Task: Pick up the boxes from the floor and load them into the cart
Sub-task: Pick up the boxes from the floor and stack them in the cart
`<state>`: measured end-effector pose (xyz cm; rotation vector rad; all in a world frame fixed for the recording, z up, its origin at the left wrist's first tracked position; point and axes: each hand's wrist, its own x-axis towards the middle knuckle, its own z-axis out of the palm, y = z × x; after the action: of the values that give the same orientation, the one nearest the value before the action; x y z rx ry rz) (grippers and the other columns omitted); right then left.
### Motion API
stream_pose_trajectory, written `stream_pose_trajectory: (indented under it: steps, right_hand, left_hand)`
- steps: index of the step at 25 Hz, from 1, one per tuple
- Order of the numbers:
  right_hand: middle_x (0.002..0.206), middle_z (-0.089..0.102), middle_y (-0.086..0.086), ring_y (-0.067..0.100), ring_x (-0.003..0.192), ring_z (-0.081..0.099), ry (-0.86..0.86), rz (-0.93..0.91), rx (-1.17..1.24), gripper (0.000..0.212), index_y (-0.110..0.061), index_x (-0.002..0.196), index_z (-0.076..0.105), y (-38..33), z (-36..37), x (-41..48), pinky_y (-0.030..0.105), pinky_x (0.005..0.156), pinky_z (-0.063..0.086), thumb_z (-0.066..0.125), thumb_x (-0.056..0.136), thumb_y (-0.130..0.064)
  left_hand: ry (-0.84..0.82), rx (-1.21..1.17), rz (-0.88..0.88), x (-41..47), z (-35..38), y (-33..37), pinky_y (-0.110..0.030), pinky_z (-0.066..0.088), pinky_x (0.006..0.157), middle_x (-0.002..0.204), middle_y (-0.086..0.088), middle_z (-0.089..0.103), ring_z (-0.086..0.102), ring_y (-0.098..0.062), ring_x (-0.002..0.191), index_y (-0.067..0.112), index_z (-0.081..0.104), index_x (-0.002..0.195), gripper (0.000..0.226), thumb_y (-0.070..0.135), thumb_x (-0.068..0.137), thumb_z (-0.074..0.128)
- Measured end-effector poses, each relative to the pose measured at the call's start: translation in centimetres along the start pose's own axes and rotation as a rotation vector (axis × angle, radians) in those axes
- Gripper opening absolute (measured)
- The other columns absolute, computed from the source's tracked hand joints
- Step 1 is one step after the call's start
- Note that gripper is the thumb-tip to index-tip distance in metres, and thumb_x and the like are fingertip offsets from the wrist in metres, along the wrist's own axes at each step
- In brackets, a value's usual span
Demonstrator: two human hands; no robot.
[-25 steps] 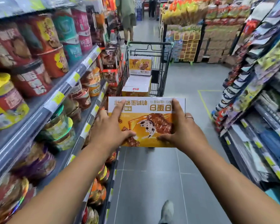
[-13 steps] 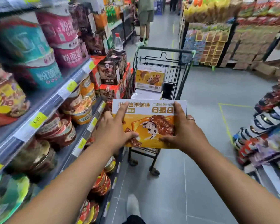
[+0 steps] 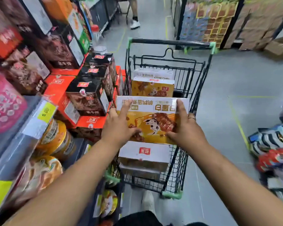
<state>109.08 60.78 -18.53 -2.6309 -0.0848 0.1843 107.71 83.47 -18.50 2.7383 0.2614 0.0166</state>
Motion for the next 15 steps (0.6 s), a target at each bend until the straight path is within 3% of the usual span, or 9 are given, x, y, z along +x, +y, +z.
stream_pose_trajectory:
  steps: [7, 10, 13, 15]
  right_hand:
    - [0.132, 0.038, 0.021, 0.031, 0.093, 0.061, -0.083, 0.099, 0.015, 0.117, -0.047, 0.144, -0.023, 0.6, 2.7, 11.7, 0.036, 0.081, 0.049, 0.074, 0.081, -0.030]
    - [0.132, 0.040, 0.026, 0.031, 0.088, 0.062, -0.116, 0.101, 0.000, 0.118, -0.046, 0.142, -0.027, 0.9, 3.2, 15.4, 0.042, 0.084, 0.052, 0.072, 0.081, -0.029]
    - [0.133, 0.040, 0.029, 0.028, 0.081, 0.060, -0.152, 0.104, 0.018, 0.114, -0.041, 0.145, -0.026, 1.2, 3.7, 18.4, 0.035, 0.078, 0.051, 0.067, 0.082, -0.020]
    - [0.132, 0.039, 0.026, 0.029, 0.088, 0.061, -0.145, 0.110, 0.077, 0.109, -0.040, 0.147, -0.020, 1.2, 4.0, 19.6, 0.035, 0.083, 0.049, 0.065, 0.083, -0.019]
  left_hand:
    - [-0.130, 0.095, 0.017, 12.6, 3.8, -0.3, -0.046, 0.042, 0.095, 0.127, -0.021, 0.042, 0.048, -0.041, 0.114, 0.041, 0.010, 0.148, 0.105, 0.054, 0.069, 0.079]
    - [-0.167, 0.111, 0.025, 16.6, 5.0, -0.7, -0.047, 0.044, 0.092, 0.129, -0.023, 0.039, 0.050, -0.042, 0.111, 0.040, 0.001, 0.150, 0.111, 0.053, 0.071, 0.078]
    - [-0.163, 0.150, 0.046, 19.3, 6.3, -0.8, -0.043, 0.045, 0.087, 0.126, -0.025, 0.039, 0.053, -0.041, 0.102, 0.038, -0.014, 0.150, 0.121, 0.050, 0.073, 0.078]
    - [-0.148, 0.164, 0.046, 20.3, 6.9, -0.7, -0.041, 0.046, 0.080, 0.128, -0.025, 0.038, 0.056, -0.040, 0.099, 0.038, -0.021, 0.148, 0.123, 0.047, 0.075, 0.078]
